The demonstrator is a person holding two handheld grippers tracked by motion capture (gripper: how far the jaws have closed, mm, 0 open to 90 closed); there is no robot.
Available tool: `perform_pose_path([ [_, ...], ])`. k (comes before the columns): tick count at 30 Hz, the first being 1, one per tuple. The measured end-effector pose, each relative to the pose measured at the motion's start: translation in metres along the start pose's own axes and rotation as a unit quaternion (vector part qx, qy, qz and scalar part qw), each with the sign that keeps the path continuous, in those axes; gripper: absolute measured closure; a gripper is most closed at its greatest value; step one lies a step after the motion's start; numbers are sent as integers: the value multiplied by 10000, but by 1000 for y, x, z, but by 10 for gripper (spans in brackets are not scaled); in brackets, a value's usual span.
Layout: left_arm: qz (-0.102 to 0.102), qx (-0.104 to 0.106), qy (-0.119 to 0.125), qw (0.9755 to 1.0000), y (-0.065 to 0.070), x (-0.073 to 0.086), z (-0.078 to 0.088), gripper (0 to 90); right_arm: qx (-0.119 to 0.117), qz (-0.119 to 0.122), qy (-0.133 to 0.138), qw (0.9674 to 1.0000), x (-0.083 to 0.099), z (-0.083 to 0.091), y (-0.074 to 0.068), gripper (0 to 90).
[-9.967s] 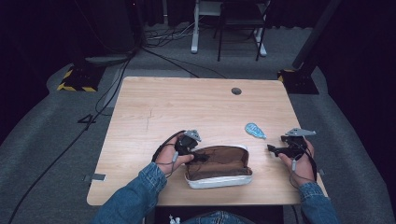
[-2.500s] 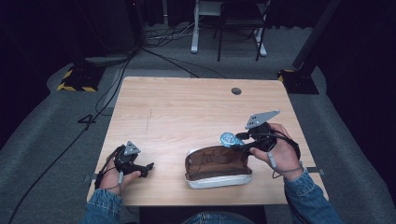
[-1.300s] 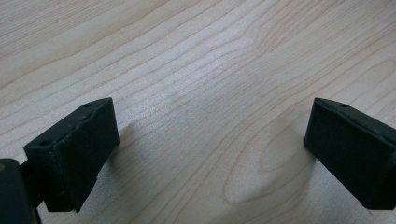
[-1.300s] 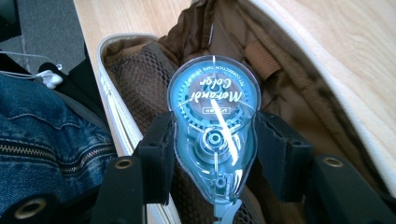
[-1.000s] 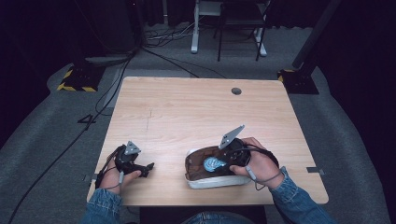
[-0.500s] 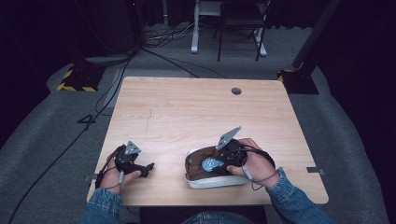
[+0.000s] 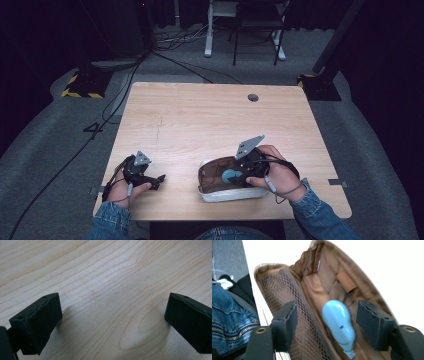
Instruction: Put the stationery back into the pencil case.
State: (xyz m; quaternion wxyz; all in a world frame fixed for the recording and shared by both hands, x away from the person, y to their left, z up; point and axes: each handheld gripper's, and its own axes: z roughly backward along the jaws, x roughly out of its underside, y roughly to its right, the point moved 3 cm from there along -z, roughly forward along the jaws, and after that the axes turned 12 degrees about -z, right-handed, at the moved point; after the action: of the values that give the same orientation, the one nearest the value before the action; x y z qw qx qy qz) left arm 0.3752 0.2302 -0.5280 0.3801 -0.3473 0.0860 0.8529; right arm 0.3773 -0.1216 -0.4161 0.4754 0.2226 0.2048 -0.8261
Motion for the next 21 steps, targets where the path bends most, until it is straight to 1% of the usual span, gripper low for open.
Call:
perform_pose_path([
  [3,0,2,0,10000,0,0,0,12,82,-65,286,9995,-1,10,6,335],
  [4,1,2,0,10000,0,0,0,12,114,-110,357,9992,-1,12,7,331],
  [5,1,2,0,10000,0,0,0,12,114,-110,357,9992,-1,12,7,331],
  [6,-3,1,-1,10000,0,0,0,12,137,-93,443,9989,0,15,9,325],
  [8,-41,-11,-10,10000,-1,0,0,11,204,-205,690,9972,0,24,15,309],
  [11,-16,-4,-4,10000,0,0,0,11,298,-312,904,9950,2,33,23,287],
  [14,-16,-4,-3,10000,0,0,0,11,419,-422,1066,9925,4,41,33,271],
  [15,-16,-4,-3,10000,0,0,0,11,419,-422,1066,9925,4,41,33,271],
  [16,-23,-7,-3,10000,-1,0,0,11,474,-481,1119,9914,6,44,37,267],
  [18,-47,-8,-7,10000,-1,0,0,11,666,-576,1176,9891,10,49,45,252],
  [19,1,12,-3,10000,0,0,0,10,767,-594,1183,9882,12,51,48,251],
  [20,-21,12,-3,10000,-1,0,0,9,811,-610,1181,9878,13,52,51,251],
  [21,-21,12,-3,10000,-1,0,0,7,811,-610,1181,9878,13,52,51,251],
])
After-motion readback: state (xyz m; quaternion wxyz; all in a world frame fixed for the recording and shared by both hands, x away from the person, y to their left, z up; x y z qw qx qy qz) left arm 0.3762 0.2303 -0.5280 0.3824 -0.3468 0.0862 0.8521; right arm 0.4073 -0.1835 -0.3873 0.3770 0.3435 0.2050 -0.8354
